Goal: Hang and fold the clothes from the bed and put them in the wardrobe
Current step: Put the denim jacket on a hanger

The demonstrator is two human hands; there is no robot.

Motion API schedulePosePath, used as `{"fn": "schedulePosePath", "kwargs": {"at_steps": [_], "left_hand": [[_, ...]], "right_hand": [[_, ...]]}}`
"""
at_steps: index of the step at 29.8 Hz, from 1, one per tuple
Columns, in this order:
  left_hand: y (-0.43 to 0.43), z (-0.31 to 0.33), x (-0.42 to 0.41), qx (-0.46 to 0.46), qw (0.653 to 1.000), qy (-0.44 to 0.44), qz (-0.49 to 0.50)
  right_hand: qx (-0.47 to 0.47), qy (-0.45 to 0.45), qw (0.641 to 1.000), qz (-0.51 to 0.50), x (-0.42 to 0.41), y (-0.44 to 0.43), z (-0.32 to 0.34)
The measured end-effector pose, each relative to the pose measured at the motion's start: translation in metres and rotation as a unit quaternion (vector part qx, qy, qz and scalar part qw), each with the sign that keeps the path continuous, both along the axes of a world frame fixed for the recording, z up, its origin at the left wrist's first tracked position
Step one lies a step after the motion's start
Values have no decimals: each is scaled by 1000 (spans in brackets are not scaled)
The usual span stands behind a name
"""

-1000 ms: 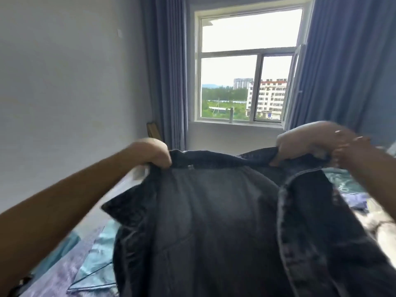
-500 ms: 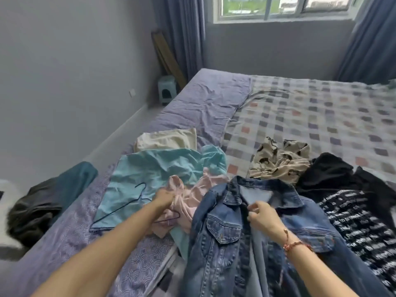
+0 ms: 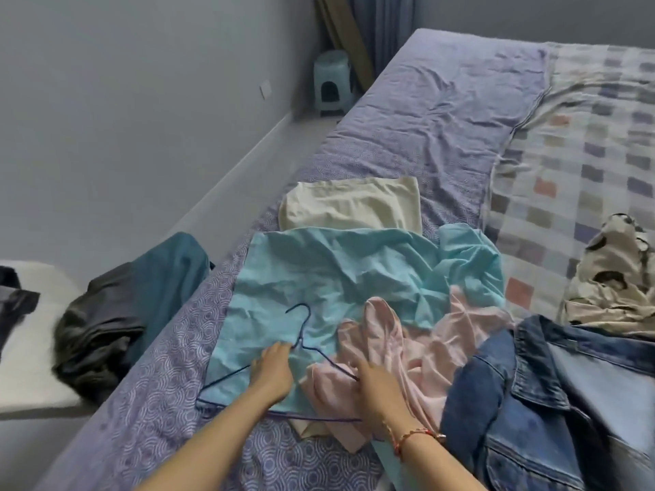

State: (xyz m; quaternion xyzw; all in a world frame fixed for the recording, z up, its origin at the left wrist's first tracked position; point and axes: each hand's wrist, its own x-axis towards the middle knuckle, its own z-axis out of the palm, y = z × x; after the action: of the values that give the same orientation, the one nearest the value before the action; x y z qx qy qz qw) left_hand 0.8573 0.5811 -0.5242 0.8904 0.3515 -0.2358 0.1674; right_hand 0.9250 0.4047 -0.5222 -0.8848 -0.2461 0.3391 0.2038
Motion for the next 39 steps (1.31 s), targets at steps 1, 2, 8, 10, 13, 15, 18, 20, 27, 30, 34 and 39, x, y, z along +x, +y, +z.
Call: {"fn": "schedulePosePath", "kwargs": {"at_steps": [1,2,8,10,13,15,18,20,27,30,34,39], "left_hand": [[19,-15,3,18,1000,22,-6],[23,-18,3,33,998,42,-16],[45,-28,-1,54,996,-20,-73],[42,-14,-8,30,981,-161,-105],[37,31,-11,-7,937,-300,-178],[33,61,-4,-49,924,-331,-186],[2,102,20,-135,894,-387,-183],[-29,110,39,-91,864,-457,-191],[-199,62,107,-210,906,-356,-98],[-268,28,123,-319,930,-171,-68],[-337,-9,144,-342,936,-58,64],[-366,-44,163,-216,960,35,175]], "right_hand": [[-19,-15,1000,8,8,17,-11],[-34,-29,999,14,11,18,-11],[25,-27,999,40,12,47,-23],[77,51,996,-5,6,54,-16],[184,83,977,-68,14,63,19],[257,93,958,-83,23,64,51],[325,40,934,-145,44,24,104],[324,-25,928,-181,65,-19,130],[78,-135,917,-366,134,-254,128],[27,-129,905,-405,130,-314,110],[23,-148,888,-435,122,-366,108],[55,-146,874,-460,119,-404,105]]}}
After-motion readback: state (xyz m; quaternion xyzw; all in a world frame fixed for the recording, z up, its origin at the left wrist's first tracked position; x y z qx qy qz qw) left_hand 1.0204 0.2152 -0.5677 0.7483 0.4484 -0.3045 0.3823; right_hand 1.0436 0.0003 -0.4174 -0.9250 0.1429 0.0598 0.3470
